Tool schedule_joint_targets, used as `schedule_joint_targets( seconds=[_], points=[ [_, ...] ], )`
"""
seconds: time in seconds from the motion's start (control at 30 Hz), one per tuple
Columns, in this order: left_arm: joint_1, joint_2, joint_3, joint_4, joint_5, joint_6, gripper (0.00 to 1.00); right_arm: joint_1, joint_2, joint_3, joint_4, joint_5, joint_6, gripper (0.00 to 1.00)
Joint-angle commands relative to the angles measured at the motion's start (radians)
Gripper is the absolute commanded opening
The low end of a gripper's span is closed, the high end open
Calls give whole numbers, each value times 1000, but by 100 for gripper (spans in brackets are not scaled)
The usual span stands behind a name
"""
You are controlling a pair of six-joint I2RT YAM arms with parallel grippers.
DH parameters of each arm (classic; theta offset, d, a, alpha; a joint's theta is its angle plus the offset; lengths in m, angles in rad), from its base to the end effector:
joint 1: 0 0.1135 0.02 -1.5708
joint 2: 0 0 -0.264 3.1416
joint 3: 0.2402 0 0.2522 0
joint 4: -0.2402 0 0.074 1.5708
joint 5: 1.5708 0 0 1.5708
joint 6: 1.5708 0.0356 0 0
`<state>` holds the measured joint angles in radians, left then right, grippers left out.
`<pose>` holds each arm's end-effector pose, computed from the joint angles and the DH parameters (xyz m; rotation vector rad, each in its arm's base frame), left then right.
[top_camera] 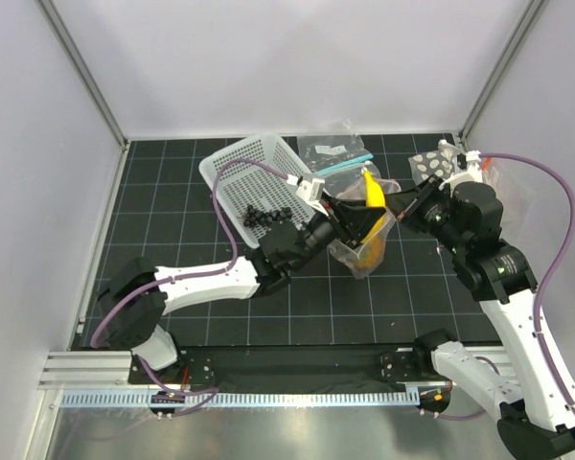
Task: Place the food in the zip-top bag and seal the zipper
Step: Place the fake fruit in the zipper food storage bag.
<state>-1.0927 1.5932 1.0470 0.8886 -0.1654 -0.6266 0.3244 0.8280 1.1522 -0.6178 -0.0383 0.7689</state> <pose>0.1751 -0.3251 0.3381 0.1573 1.3496 -1.3767 0.1507 0.0521 0.4112 0.4008 1.8989 0.7806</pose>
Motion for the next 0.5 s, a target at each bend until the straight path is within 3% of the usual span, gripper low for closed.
schedule_joint_targets(
  seconds=[0.0,0.03,0.13,0.23,0.47],
  points=[
    [-24,13,25,92,-52,74,36,-2,-15,44,32,26,29,1],
    [-33,13,19,92,-57,94,57,-4,-17,44,29,34,26,1],
    [-62,-12,1,70,-89,155,85,-7,-21,40,20,34,18,1],
    [-107,-54,21,-52,-141,248,91,-10,-23,34,16,67,12,1],
    [-115,-160,90,-394,-238,283,92,-16,-26,17,21,74,0,1]
  ],
)
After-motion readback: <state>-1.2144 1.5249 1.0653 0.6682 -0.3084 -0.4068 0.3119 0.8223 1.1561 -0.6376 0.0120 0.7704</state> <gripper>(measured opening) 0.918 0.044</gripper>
